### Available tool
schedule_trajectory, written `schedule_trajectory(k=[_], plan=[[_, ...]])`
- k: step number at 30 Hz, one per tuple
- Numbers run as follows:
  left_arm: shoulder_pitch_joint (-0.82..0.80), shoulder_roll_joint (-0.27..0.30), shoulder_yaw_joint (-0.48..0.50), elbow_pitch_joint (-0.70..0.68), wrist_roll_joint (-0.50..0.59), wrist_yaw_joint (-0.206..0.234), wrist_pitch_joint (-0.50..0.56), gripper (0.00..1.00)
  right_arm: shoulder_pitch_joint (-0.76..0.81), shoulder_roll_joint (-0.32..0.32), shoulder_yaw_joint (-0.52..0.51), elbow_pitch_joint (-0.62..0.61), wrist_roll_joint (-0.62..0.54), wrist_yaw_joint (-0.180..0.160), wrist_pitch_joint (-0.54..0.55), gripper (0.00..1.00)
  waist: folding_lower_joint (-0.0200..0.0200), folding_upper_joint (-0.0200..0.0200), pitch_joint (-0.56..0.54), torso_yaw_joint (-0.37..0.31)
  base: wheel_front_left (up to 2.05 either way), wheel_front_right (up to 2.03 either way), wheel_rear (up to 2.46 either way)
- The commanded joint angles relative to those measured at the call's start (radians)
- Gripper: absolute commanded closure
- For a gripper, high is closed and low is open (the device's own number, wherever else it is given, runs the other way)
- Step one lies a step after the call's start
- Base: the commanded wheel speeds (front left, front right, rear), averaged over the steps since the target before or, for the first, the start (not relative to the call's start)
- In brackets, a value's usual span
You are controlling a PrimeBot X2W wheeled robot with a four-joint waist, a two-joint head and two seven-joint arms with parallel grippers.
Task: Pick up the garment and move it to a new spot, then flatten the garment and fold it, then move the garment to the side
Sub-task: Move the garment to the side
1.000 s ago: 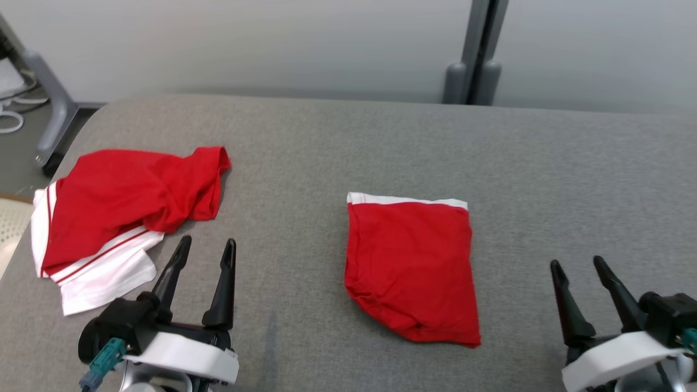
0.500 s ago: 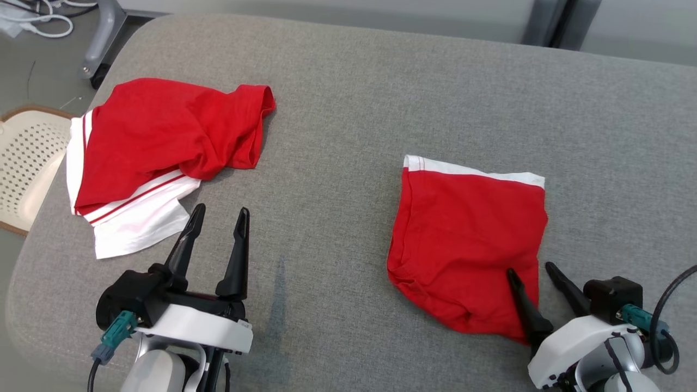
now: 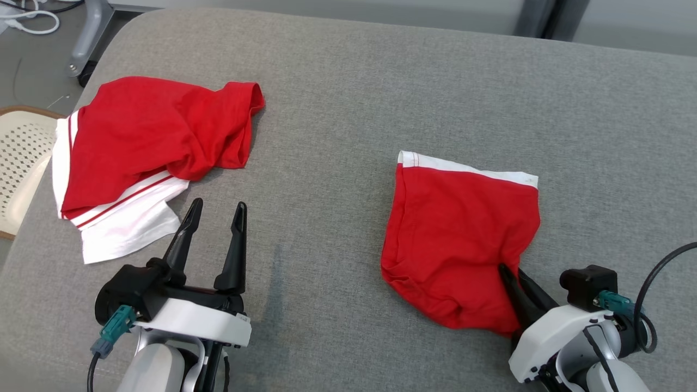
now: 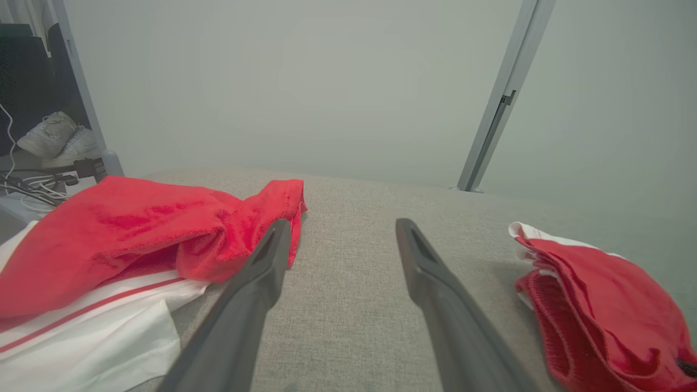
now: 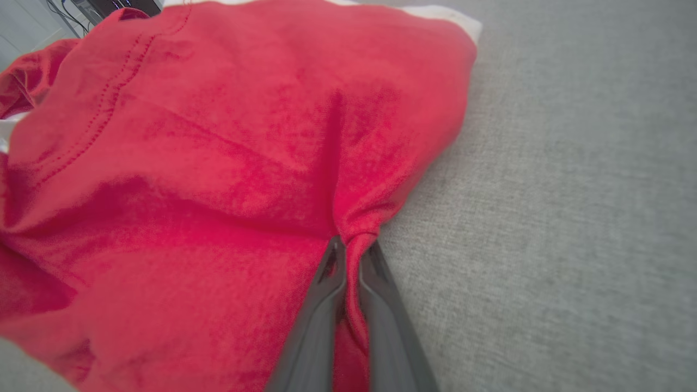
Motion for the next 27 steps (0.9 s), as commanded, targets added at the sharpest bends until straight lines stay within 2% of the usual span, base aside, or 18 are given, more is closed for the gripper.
schedule_trajectory(k=[1, 10, 16, 17, 27], plan=[[-0.011, 0.005, 0.007, -0.002, 0.009, -0.005, -0.005, 0.00, 0.012, -0.003, 0.016, 0.029, 0.006, 0.000, 0.021, 1.00, 0.0000, -0.0001, -0.007, -0.016, 0.00, 0.00, 0.00], [0.006, 0.013, 0.023, -0.019, 0.020, -0.007, -0.005, 0.00, -0.019, -0.037, 0.025, 0.012, 0.009, -0.001, 0.009, 1.00, 0.0000, -0.0001, -0.016, -0.108, 0.00, 0.00, 0.00], [0.008, 0.035, 0.027, -0.032, 0.027, -0.006, -0.004, 0.00, -0.075, -0.085, 0.047, 0.032, -0.005, -0.001, 0.007, 1.00, 0.0000, -0.0001, -0.010, -0.252, 0.00, 0.00, 0.00], [0.008, 0.035, 0.027, -0.032, 0.027, -0.006, -0.004, 0.00, -0.075, -0.085, 0.047, 0.032, -0.005, -0.001, 0.007, 1.00, 0.0000, -0.0001, -0.010, -0.252, 0.00, 0.00, 0.00], [-0.050, 0.086, 0.017, -0.094, 0.048, -0.013, 0.038, 0.00, -0.254, -0.159, 0.164, 0.132, 0.060, 0.000, -0.018, 1.00, 0.0000, -0.0001, 0.082, -0.428, 0.00, 0.00, 0.00]])
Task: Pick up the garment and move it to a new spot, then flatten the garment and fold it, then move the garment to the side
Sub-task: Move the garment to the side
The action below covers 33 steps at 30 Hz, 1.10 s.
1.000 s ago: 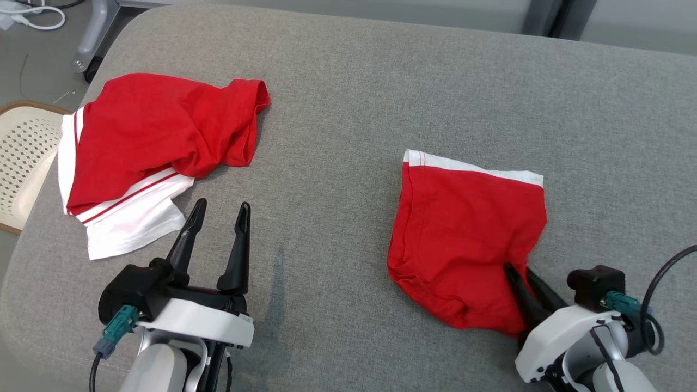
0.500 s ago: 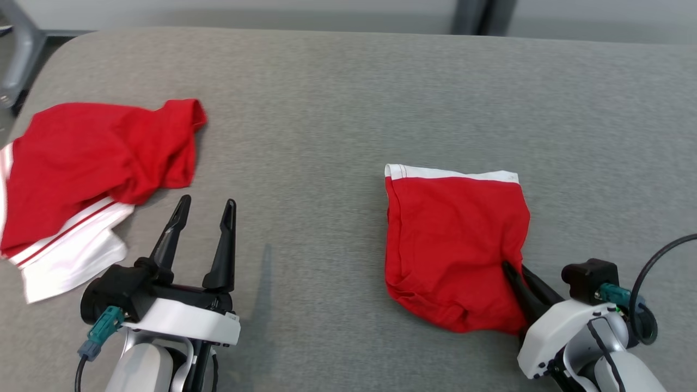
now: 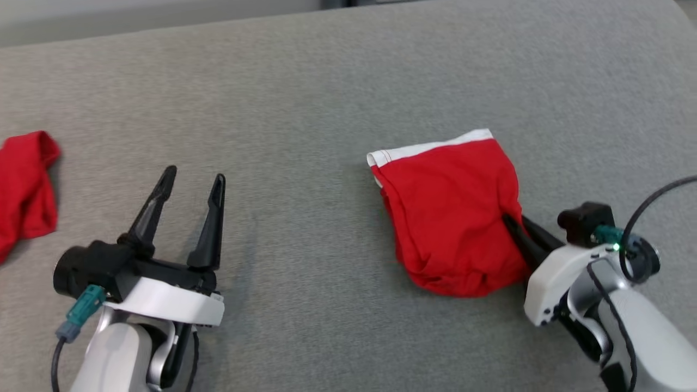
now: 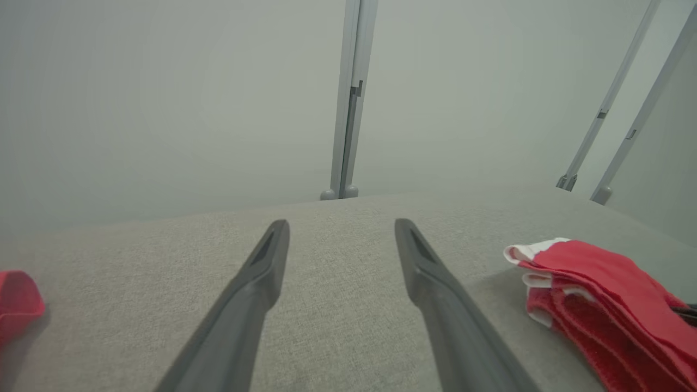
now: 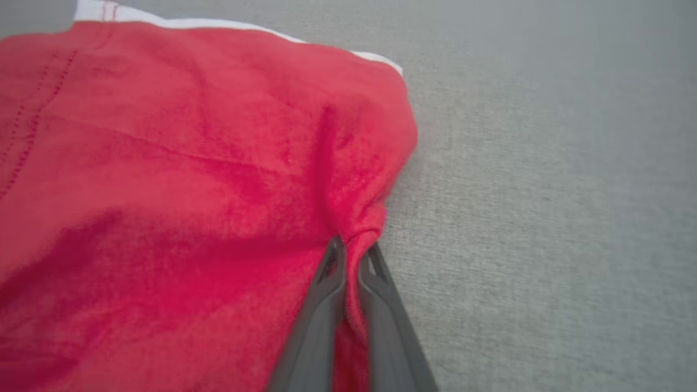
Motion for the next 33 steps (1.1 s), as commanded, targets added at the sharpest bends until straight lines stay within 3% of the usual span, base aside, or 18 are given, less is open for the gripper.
schedule_trajectory(k=[1, 11, 16, 21, 33], plan=[[-0.019, 0.014, 0.007, -0.013, 0.006, -0.001, 0.005, 0.00, -0.041, -0.017, 0.014, 0.021, 0.015, 0.000, -0.007, 1.00, 0.0000, 0.0000, 0.061, -0.070, 0.00, 0.00, 0.00], [-0.081, 0.070, -0.008, -0.102, 0.028, -0.012, 0.059, 0.00, -0.255, -0.180, 0.140, 0.194, 0.099, -0.001, -0.082, 1.00, 0.0000, 0.0000, 0.185, -0.181, 0.00, 0.00, 0.00], [-0.112, 0.113, -0.022, -0.162, 0.040, -0.021, 0.107, 0.00, -0.393, -0.256, 0.126, 0.281, 0.119, -0.001, -0.142, 1.00, 0.0000, 0.0000, 0.253, -0.226, 0.00, 0.00, 0.00], [-0.142, 0.130, -0.036, -0.196, 0.050, -0.027, 0.136, 0.00, -0.493, -0.272, 0.059, 0.382, 0.120, -0.001, -0.203, 1.00, 0.0000, 0.0000, 0.299, -0.234, 0.00, 0.00, 0.00], [-0.155, 0.165, -0.034, -0.218, 0.053, -0.018, 0.167, 0.00, -0.626, -0.237, -0.079, 0.597, 0.127, -0.001, -0.303, 1.00, 0.0000, 0.0000, 0.363, -0.208, 0.00, 0.00, 0.00]])
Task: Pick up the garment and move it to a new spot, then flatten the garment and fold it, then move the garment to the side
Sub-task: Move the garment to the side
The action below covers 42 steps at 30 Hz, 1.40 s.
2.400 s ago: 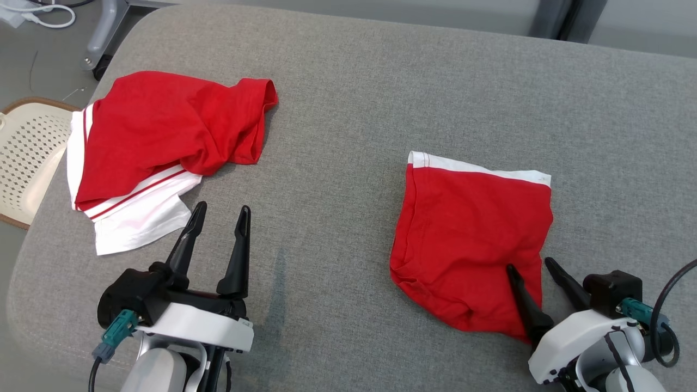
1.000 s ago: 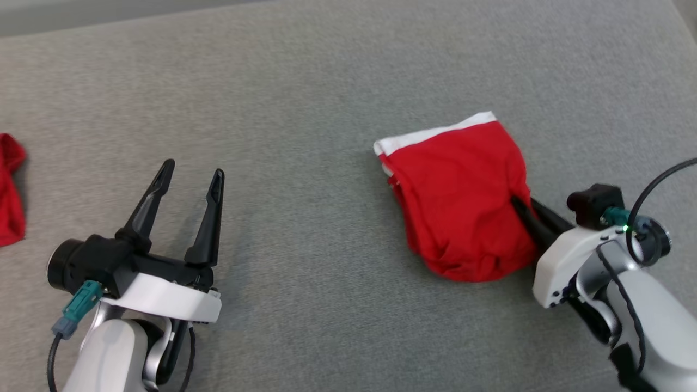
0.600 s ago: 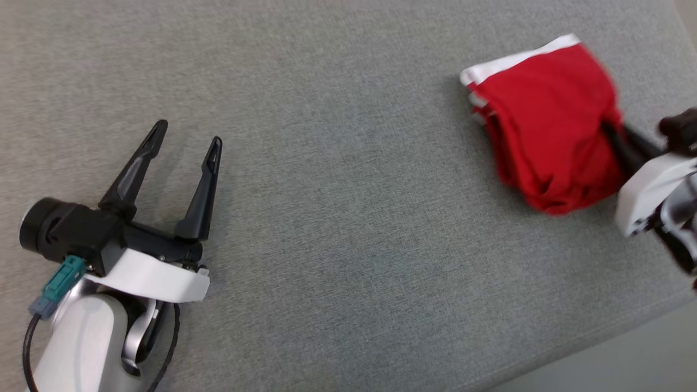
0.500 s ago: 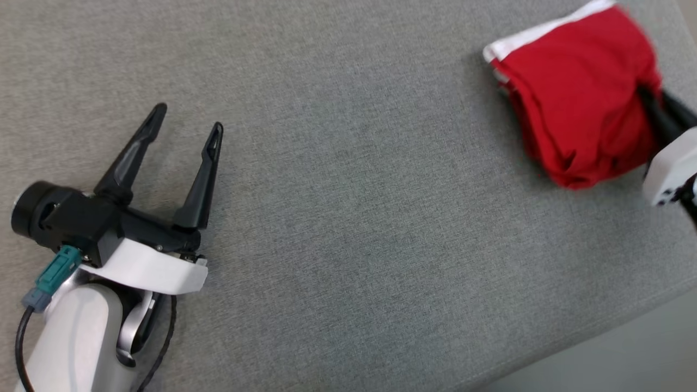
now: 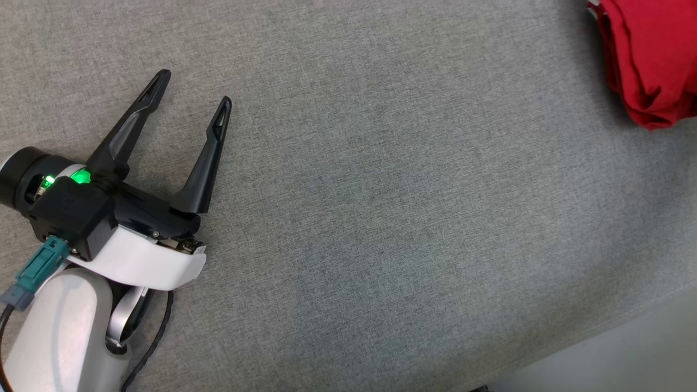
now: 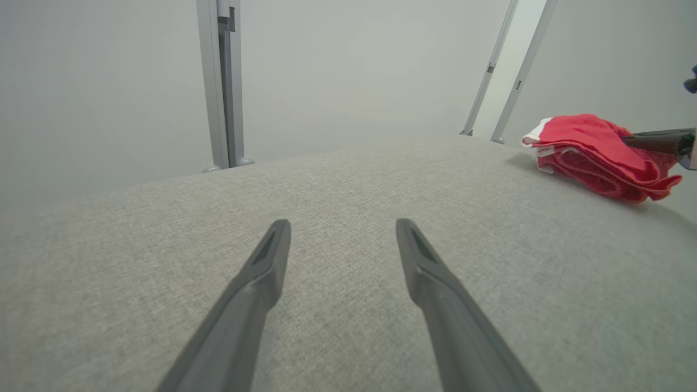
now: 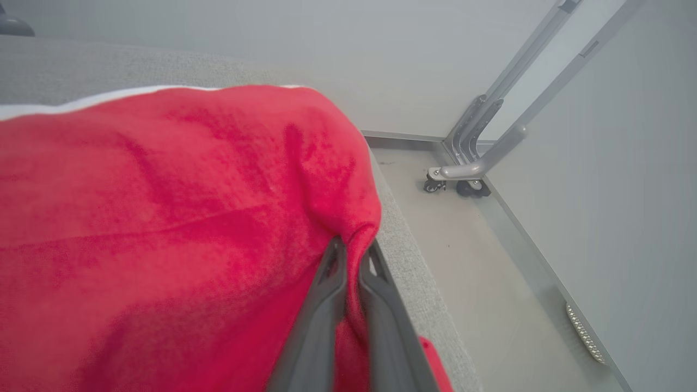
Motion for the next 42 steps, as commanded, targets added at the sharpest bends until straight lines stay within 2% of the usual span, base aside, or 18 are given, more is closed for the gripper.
schedule_trajectory(k=[1, 2, 3, 4, 6, 12, 19, 26, 33, 42], plan=[[0.009, 0.016, 0.009, 0.032, 0.008, 0.008, 0.012, 0.00, -0.011, 0.000, -0.007, 0.007, 0.006, -0.001, -0.008, 1.00, 0.0000, 0.0000, 0.005, 0.004, 0.00, 0.00, 0.00], [0.011, 0.018, 0.009, 0.032, 0.007, 0.010, 0.013, 0.00, -0.019, 0.003, -0.016, 0.022, 0.005, 0.000, -0.014, 0.64, 0.0000, 0.0000, 0.007, 0.005, 0.00, 0.00, 0.00], [0.013, 0.018, 0.009, 0.031, 0.007, 0.011, 0.013, 0.00, -0.022, 0.003, -0.022, 0.037, 0.000, 0.000, -0.019, 0.51, 0.0000, 0.0000, 0.009, 0.006, 0.00, 0.00, 0.00], [0.013, 0.019, 0.009, 0.032, 0.007, 0.013, 0.014, 0.00, -0.023, 0.006, -0.031, 0.058, -0.001, -0.001, -0.022, 0.04, 0.0000, 0.0000, 0.010, 0.006, 0.00, 0.00, 0.00], [0.011, 0.019, 0.007, 0.032, 0.004, 0.013, 0.014, 0.00, -0.027, 0.015, -0.040, 0.080, -0.007, 0.000, -0.029, 0.00, 0.0000, 0.0000, 0.010, 0.006, 0.00, 0.00, 0.00], [0.015, 0.005, -0.008, 0.044, -0.005, 0.015, -0.002, 0.00, 0.002, 0.029, -0.078, 0.092, -0.004, 0.000, -0.041, 0.00, 0.0000, 0.0000, -0.021, 0.000, 0.00, 0.00, 0.00], [0.043, -0.018, -0.009, 0.084, -0.028, 0.027, -0.043, 0.00, 0.148, 0.062, -0.223, -0.108, -0.022, -0.001, -0.040, 0.00, 0.0000, 0.0000, -0.120, 0.005, 0.00, 0.00, 0.00], [0.101, -0.046, 0.010, 0.134, -0.059, 0.054, -0.089, 0.00, 0.348, 0.171, -0.336, -0.333, -0.089, 0.000, -0.040, 0.00, 0.0000, 0.0000, -0.228, 0.043, 0.00, 0.00, 0.00], [0.146, -0.072, 0.028, 0.166, -0.091, 0.078, -0.127, 0.00, 0.504, 0.280, -0.307, -0.518, -0.149, 0.000, -0.040, 0.00, 0.0000, 0.0000, -0.304, 0.110, 0.00, 0.00, 0.00], [0.202, -0.112, 0.045, 0.213, -0.126, 0.102, -0.165, 0.00, 0.628, 0.341, -0.245, -0.654, -0.217, 0.000, -0.030, 0.00, 0.0000, 0.0000, -0.386, 0.233, 0.00, 0.00, 0.00]])
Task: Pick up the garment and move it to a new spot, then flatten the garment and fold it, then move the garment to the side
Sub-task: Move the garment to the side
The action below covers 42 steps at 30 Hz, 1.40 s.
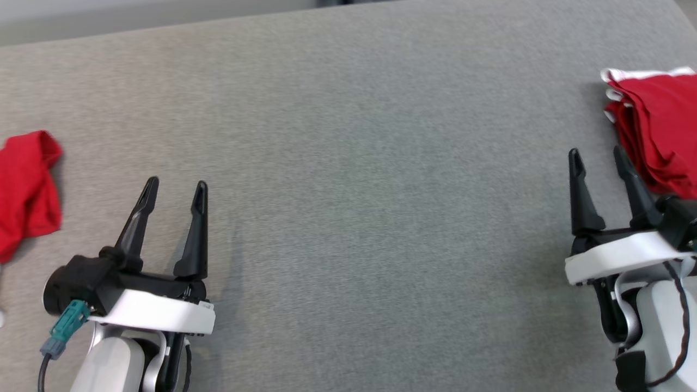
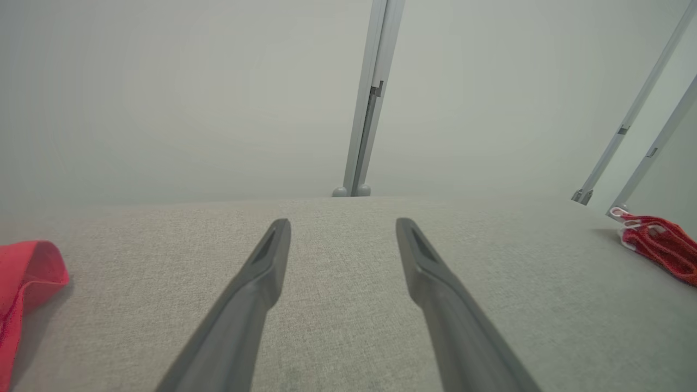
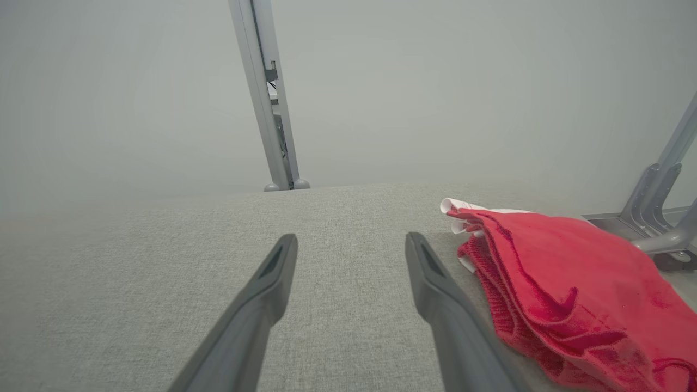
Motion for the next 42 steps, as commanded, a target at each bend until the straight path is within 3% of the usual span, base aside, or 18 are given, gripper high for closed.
schedule_trajectory(k=[1, 13, 27, 42], plan=[[0.019, -0.002, 0.011, 0.010, -0.010, 0.009, -0.010, 0.00, 0.031, 0.006, 0.008, -0.032, -0.007, 0.000, 0.011, 0.00, 0.0000, -0.0001, -0.049, 0.061, 0.00, 0.00, 0.00], [0.114, -0.006, 0.031, 0.045, -0.032, 0.010, -0.029, 0.00, 0.201, 0.026, -0.015, -0.182, -0.041, 0.000, 0.081, 0.00, 0.0000, -0.0001, -0.166, 0.141, 0.00, 0.00, 0.00], [0.216, 0.015, 0.030, 0.024, -0.056, 0.014, 0.002, 0.00, 0.378, 0.049, -0.063, -0.348, -0.052, 0.000, 0.163, 0.00, 0.0000, -0.0001, -0.262, 0.132, 0.00, 0.00, 0.00], [0.272, 0.028, 0.015, 0.011, -0.051, 0.044, 0.020, 0.00, 0.470, 0.063, -0.083, -0.431, -0.055, 0.000, 0.214, 0.00, 0.0000, -0.0001, -0.311, 0.119, 0.00, 0.00, 0.00]])
